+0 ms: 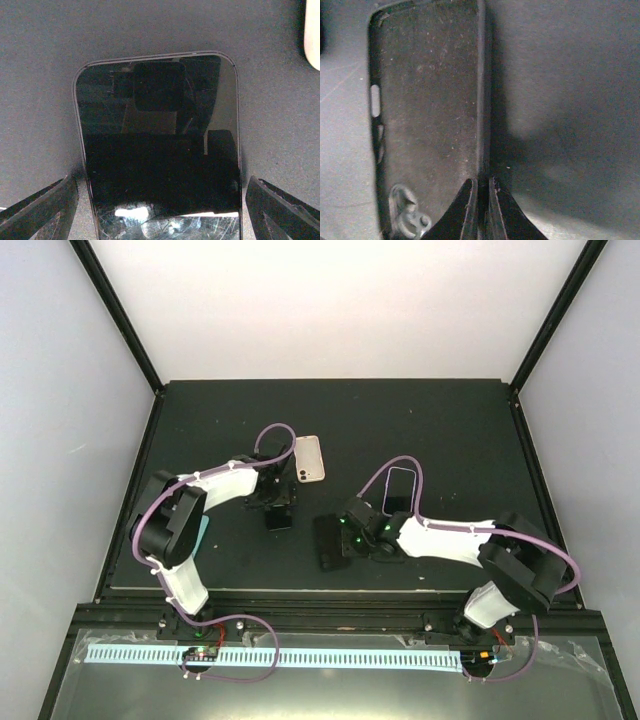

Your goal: Put the phone into the phone case

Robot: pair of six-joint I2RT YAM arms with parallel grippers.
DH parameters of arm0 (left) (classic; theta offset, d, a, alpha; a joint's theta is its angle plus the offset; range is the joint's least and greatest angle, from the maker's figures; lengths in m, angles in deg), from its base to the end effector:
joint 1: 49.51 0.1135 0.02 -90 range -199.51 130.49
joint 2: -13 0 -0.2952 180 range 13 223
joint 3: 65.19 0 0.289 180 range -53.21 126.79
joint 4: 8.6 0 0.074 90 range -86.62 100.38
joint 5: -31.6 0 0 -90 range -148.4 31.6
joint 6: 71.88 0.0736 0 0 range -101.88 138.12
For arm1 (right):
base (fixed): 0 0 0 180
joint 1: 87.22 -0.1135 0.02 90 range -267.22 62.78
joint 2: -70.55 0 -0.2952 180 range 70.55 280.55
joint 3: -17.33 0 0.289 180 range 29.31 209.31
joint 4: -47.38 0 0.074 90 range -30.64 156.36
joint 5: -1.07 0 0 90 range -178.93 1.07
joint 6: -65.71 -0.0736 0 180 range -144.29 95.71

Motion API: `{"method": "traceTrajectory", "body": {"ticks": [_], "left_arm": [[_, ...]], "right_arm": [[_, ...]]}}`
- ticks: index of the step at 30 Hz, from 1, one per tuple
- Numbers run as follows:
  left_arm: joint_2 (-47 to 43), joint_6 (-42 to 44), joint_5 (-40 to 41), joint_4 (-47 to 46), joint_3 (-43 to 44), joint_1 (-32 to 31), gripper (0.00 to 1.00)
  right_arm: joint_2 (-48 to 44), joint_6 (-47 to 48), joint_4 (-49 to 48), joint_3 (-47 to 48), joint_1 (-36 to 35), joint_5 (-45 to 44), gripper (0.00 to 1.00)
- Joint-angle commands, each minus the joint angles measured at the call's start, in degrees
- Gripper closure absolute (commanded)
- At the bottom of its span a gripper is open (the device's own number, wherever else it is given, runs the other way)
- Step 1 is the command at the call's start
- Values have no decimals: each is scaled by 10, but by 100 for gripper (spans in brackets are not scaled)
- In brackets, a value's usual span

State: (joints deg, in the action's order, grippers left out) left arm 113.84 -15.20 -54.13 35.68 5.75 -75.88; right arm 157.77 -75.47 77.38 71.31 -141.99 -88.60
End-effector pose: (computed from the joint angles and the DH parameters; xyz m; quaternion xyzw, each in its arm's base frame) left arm 0.3306 -0.1578 0.1176 -0.0651 0.9877 -0.0364 0.1376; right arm 0.1807 0.2566 0.1181 -0.0311 0.9724 0.1864 0.1371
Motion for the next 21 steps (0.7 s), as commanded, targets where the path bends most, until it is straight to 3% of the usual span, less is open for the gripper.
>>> {"method": "traceTrajectory", "body": {"ticks": [1, 7, 12, 21], "left_arm": [[20, -17, 17, 10, 17, -10, 7], [27, -20, 26, 14, 14, -13, 9], [30, -21, 15, 4, 7, -16, 10], [34, -21, -2, -10, -5, -18, 23]], "right_arm": [[10, -21, -11, 28, -15, -21, 89], [11, -17, -7, 36, -19, -7, 84], [-21, 1, 8, 35, -19, -27, 73], [-70, 20, -12, 10, -19, -31, 70]]}}
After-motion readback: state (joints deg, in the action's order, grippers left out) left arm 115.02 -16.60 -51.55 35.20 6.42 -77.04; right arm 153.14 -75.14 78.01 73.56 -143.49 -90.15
